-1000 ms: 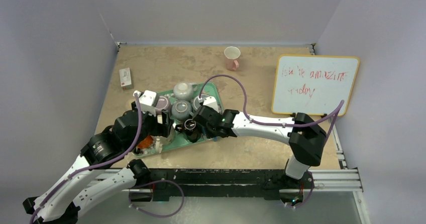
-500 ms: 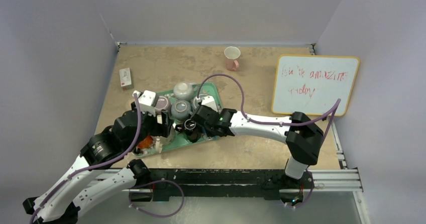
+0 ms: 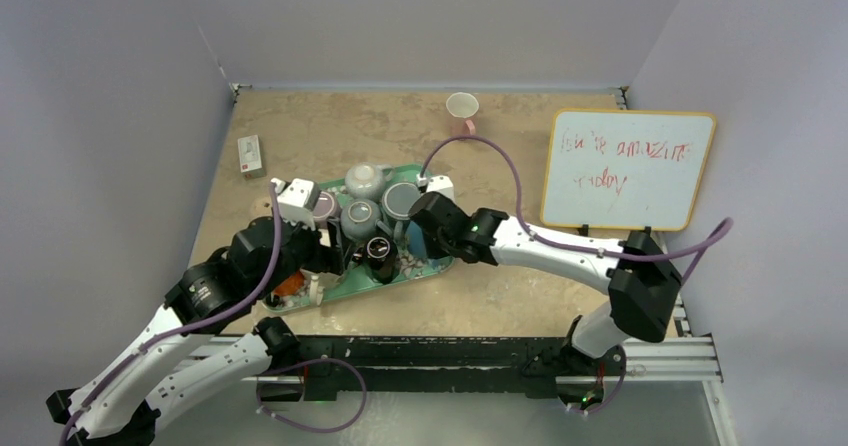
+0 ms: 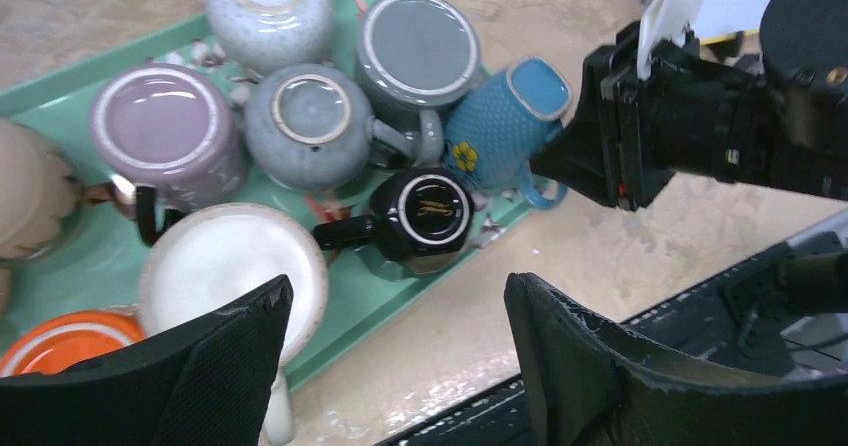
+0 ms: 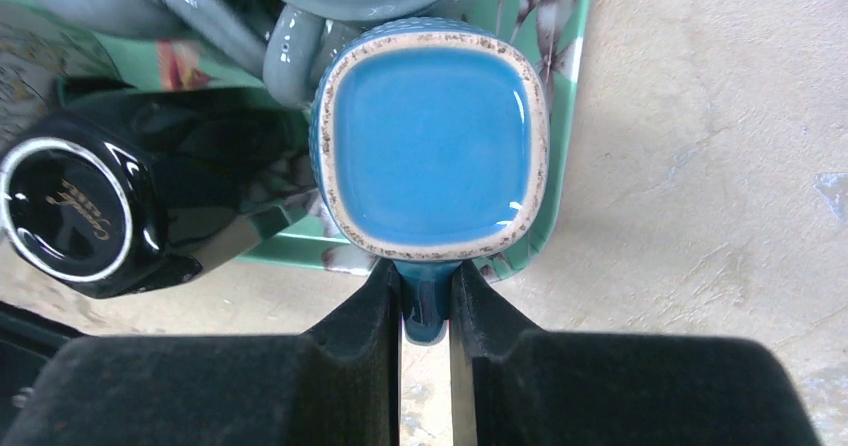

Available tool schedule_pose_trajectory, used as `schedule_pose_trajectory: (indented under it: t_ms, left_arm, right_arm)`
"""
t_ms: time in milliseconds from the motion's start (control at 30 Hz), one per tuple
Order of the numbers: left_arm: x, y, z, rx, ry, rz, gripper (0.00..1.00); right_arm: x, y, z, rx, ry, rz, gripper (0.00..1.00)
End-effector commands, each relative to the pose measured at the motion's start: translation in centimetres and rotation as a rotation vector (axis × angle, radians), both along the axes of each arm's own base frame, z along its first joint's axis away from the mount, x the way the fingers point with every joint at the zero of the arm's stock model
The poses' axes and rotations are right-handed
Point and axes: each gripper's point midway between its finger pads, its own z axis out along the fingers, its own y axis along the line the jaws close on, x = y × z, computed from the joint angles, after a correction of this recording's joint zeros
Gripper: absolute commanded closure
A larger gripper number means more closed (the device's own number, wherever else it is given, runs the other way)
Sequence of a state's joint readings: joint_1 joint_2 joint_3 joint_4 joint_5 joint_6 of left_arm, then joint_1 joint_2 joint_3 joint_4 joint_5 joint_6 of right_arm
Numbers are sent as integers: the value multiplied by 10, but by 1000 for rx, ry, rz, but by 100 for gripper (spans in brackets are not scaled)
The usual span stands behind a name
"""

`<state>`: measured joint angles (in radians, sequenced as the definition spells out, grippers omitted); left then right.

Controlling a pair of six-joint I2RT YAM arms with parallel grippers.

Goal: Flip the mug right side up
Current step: Turn over the cup on the tray.

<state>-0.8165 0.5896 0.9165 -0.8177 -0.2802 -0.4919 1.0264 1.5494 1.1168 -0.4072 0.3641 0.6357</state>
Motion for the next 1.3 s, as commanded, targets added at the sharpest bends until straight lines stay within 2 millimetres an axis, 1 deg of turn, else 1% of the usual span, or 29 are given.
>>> schedule_pose_trajectory:
  t_ms: [0,133,200,267,300,333,367,433,500,533,567,667,733,767,800,900,933,1033,1067,1100,1167,1267]
  left_arm:
    - [-3,-32,0,-126,68,-66,23]
    - [-4,-49,-5,-178,109,-99,23]
    - [-4,-56,-4,-206,123,-109,23]
    - [-4,-62,-4,-235,132,-117,24]
    - [-4,-65,-3,-255,137,-122,24]
    - [-4,-69,-2,-277,139,-132,24]
    - [-5,-73,-1,-302,140,-143,24]
    - [-6,-83,7,-361,138,-173,24]
    - [-10,-92,15,-419,142,-208,24]
    - [-12,-97,19,-446,148,-228,25]
    - [-13,-100,24,-475,148,-242,25]
    - [-17,-110,41,-575,136,-287,26]
    - [-19,-114,51,-639,124,-305,26]
    - [-19,-115,57,-668,112,-310,26]
    - [-18,-116,58,-688,102,-310,25]
    - [-13,-121,68,-731,71,-318,25]
    - [-12,-125,72,-741,63,-331,25]
    - [-11,-138,94,-789,7,-407,24]
    - [-11,-142,96,-794,9,-427,24]
    - [-11,-146,102,-806,-4,-450,24]
    - [-10,-153,106,-818,-9,-483,24]
    - [-10,-160,109,-844,-14,-513,24]
  right_arm:
    - [22,19,44,239,-90,-52,100]
    - [24,16,67,353,-130,-86,100]
    - [22,13,83,426,-155,-103,100]
    - [20,10,92,494,-171,-126,100]
    - [20,10,104,546,-187,-133,100]
    - [19,9,109,586,-196,-139,100]
    - [18,10,123,647,-215,-144,100]
    - [15,7,139,742,-232,-159,100]
    - [10,5,160,855,-246,-170,100]
    - [8,3,179,945,-260,-175,100]
    - [6,1,182,980,-261,-181,100]
    - [-4,-9,219,1162,-293,-184,100]
    - [-9,-16,233,1236,-302,-183,100]
    - [-11,-17,236,1256,-303,-178,100]
    - [-15,-21,245,1294,-311,-167,100]
    - [-23,-25,260,1361,-319,-136,100]
    - [-25,-27,264,1379,-322,-134,100]
    - [-32,-28,273,1436,-306,-106,100]
    - [-36,-27,277,1451,-299,-88,100]
    - [-38,-25,279,1464,-290,-70,100]
    - [-44,-22,283,1489,-272,-37,100]
    - [-49,-20,282,1515,-237,-17,100]
